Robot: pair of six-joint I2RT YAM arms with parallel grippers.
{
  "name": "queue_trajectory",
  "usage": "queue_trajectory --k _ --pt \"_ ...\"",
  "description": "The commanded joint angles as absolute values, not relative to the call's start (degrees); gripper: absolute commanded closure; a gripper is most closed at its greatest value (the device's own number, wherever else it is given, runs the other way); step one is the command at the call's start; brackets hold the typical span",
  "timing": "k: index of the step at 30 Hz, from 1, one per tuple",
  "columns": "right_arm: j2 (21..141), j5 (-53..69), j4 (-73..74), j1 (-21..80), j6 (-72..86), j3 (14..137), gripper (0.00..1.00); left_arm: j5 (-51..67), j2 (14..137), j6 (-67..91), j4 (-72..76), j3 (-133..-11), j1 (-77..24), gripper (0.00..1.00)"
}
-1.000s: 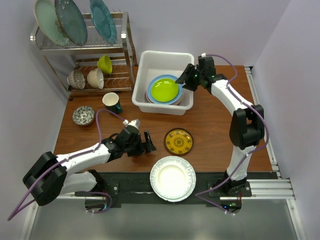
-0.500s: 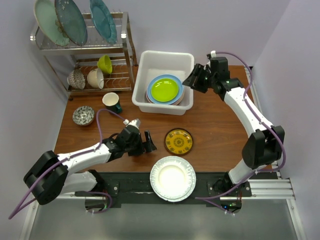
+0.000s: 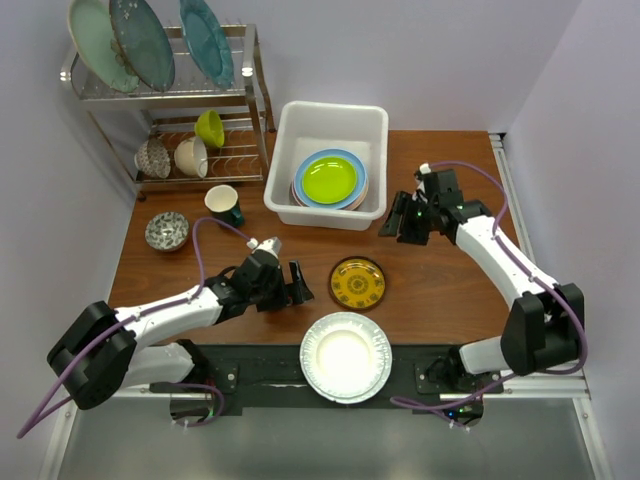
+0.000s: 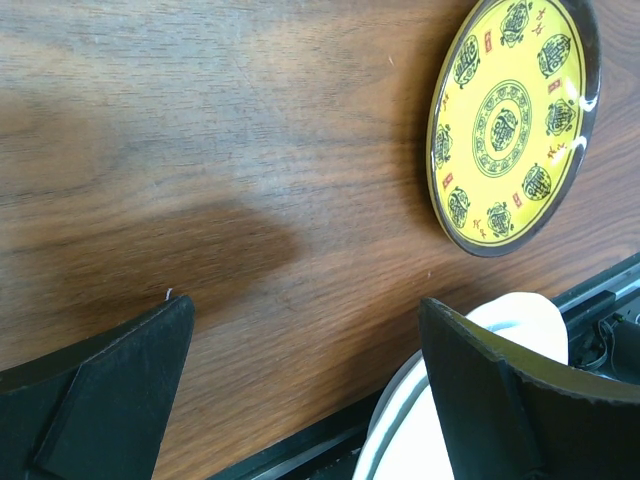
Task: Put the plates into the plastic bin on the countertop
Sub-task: Pick up the plate at the center of the board.
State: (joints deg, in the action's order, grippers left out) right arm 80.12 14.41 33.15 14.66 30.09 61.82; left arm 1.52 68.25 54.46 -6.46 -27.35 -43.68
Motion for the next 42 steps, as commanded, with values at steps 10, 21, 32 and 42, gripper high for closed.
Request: queue_trajectory --k 10,21,32,42 --pt "76.46 19.25 30.33 14.33 29.61 47.21 0.4 0.88 67.06 54.58 -6.15 -29.44 -43.86 0.01" --pt "78.13 22.23 24.26 14.24 31.55 39.82 0.45 -2.02 66.0 50.54 -14.58 -34.8 -43.95 0.01" --pt "83.58 25.14 15.47 14.33 35.33 37.0 0.57 8.95 66.18 49.04 -12.75 -33.23 -43.86 0.01" --pt "86.04 24.61 13.62 14.33 35.86 36.3 0.75 18.72 68.73 52.65 -2.9 -27.51 -43.86 0.02"
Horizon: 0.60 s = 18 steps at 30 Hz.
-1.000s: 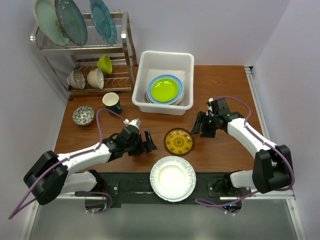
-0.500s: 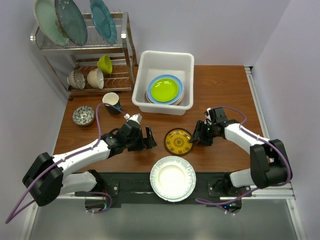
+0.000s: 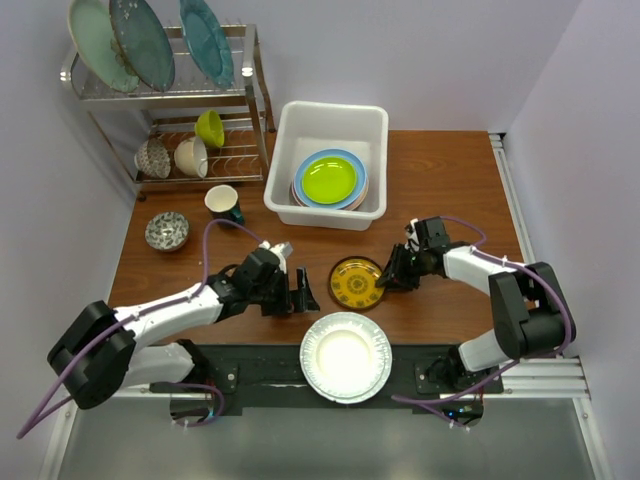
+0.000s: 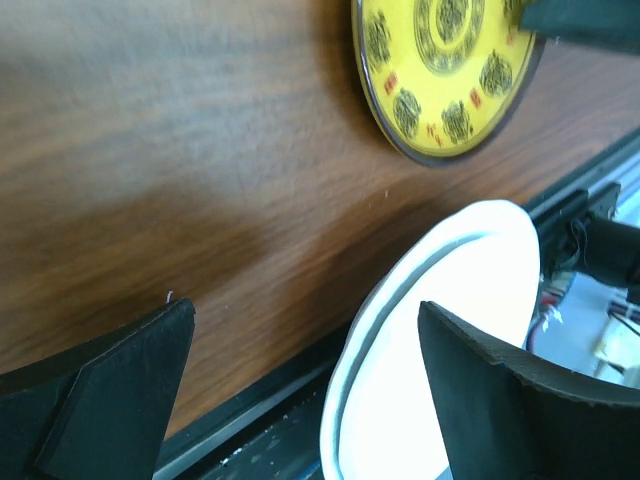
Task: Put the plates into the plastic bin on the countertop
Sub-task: Pick up the plate at the center of the board.
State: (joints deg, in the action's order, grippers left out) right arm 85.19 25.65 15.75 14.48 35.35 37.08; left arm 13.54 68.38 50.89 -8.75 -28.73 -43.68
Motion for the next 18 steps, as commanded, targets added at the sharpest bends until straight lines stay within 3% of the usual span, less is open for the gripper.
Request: queue_trajectory --k 1,8,13,18 --pt "86.04 24.44 13.54 14.24 35.95 36.21 0.76 18.81 69.08 52.99 -3.25 -27.51 -43.94 0.02" --pt "85.34 22.15 15.82 14.24 34.54 36.65 1.0 25.04 71.28 54.31 3.86 -24.96 -43.86 0.07" --pt "84.9 21.97 15.64 14.33 34.8 36.39 1.0 27.68 73.83 54.05 5.36 -24.79 -43.86 0.13" --pt "84.64 21.71 15.47 14.24 35.24 37.18 1.0 29.26 74.35 53.88 6.33 -24.61 -43.95 0.26"
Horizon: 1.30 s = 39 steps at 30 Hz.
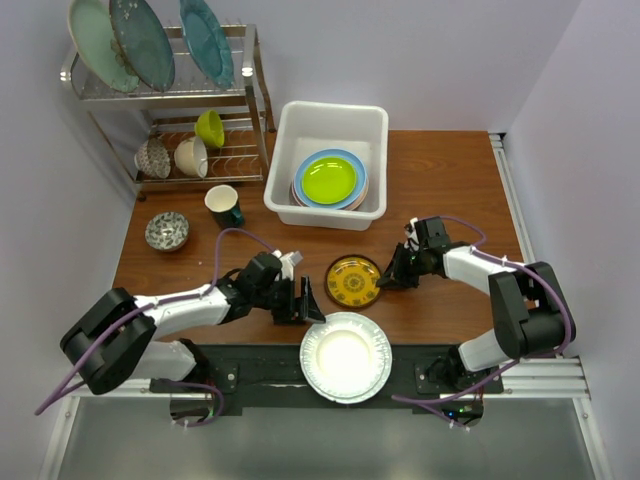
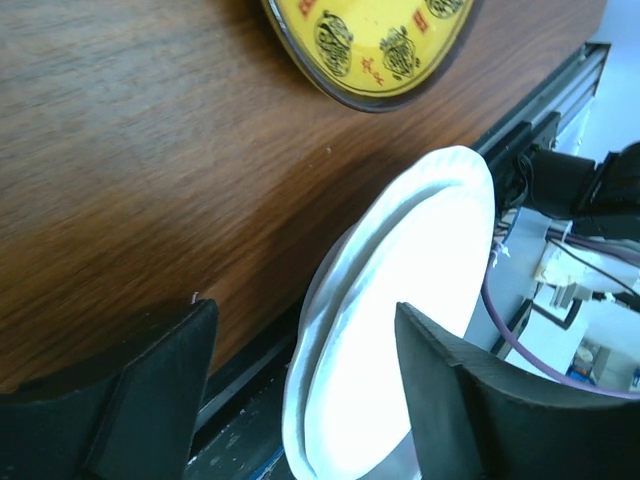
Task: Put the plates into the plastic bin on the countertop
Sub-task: Pick up the plate at the center of the board, then place the plate at the center of the board.
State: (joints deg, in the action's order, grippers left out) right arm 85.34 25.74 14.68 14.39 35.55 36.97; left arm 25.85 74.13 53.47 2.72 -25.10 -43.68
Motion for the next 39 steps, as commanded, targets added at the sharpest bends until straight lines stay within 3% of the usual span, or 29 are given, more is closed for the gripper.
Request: queue_trajectory --k 1,18,21,25,28,39 --pt "84.55 21.8 15.47 14.24 35.24 37.35 1.0 29.7 74.53 53.79 6.5 -24.7 -43.86 0.31" --pt "81.22 23.47 16.87 14.24 38.23 42.54 1.0 34.54 79.63 53.61 10.46 -26.19 -45.26 0.57" --pt "79.19 24.26 18.28 14.24 38.93 43.68 1.0 34.45 80.33 53.96 10.99 -26.45 -45.7 0.69" --pt "76.47 25.13 20.56 14.24 39.2 45.26 1.0 33.93 80.95 54.4 11.69 -26.63 -45.88 0.92" --pt "74.45 26.1 21.97 14.24 39.64 46.4 1.0 32.88 80.95 54.84 11.78 -26.98 -45.88 1.0" --pt "68.65 28.74 24.26 14.24 40.08 46.41 1.0 28.66 80.33 53.8 9.41 -29.27 -45.79 1.0"
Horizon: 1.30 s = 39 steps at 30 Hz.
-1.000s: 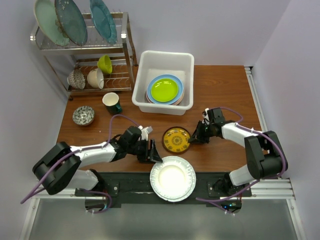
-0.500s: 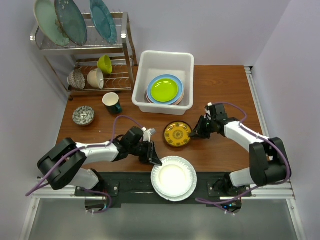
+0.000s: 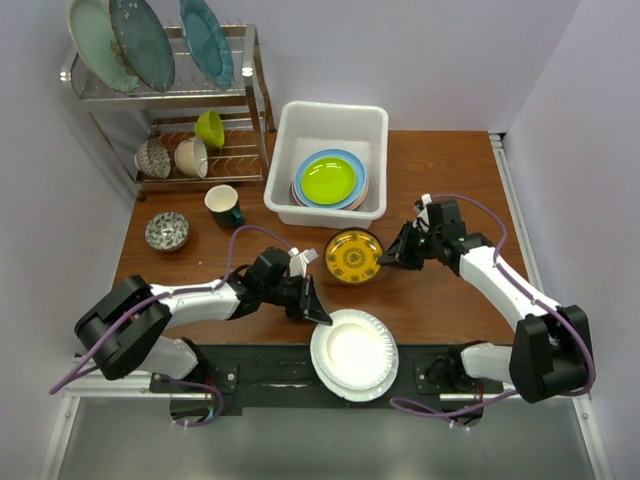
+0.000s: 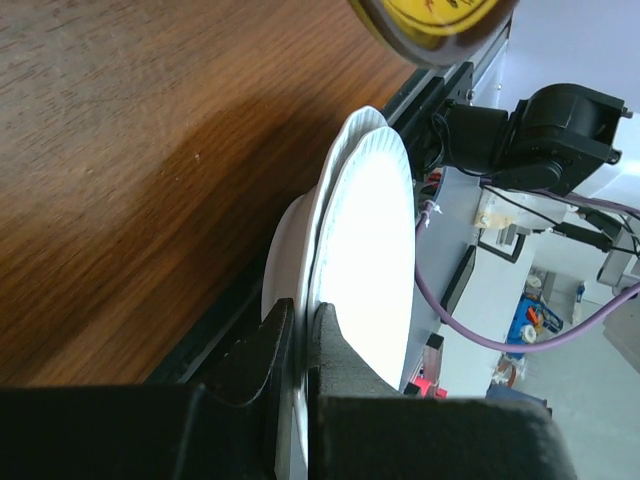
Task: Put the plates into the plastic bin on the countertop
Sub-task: Place the plate in the plastic bin.
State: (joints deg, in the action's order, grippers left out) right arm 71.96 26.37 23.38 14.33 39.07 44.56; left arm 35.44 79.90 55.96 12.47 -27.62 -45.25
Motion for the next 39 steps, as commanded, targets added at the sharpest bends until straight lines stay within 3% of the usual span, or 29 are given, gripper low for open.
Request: queue_trajectory --k 1,14,24,32,39 --pt "67.95 28.83 23.82 14.15 40.86 46.15 1.0 27.43 80.33 53.27 9.14 -29.35 -45.79 1.0" --pt "64.86 28.39 23.82 14.15 41.84 47.2 1.0 22.15 79.28 47.64 5.1 -31.02 -42.89 1.0" --pt "63.9 27.68 23.91 14.24 42.19 47.29 1.0 24.7 80.51 42.81 3.87 -33.31 -34.11 1.0" --pt "63.02 27.69 23.91 14.24 42.54 48.07 1.0 23.47 81.83 40.78 1.58 -33.93 -32.52 1.0" --pt "62.67 27.24 22.07 14.24 43.94 48.34 1.0 20.57 76.91 38.59 -3.25 -30.59 -25.94 1.0"
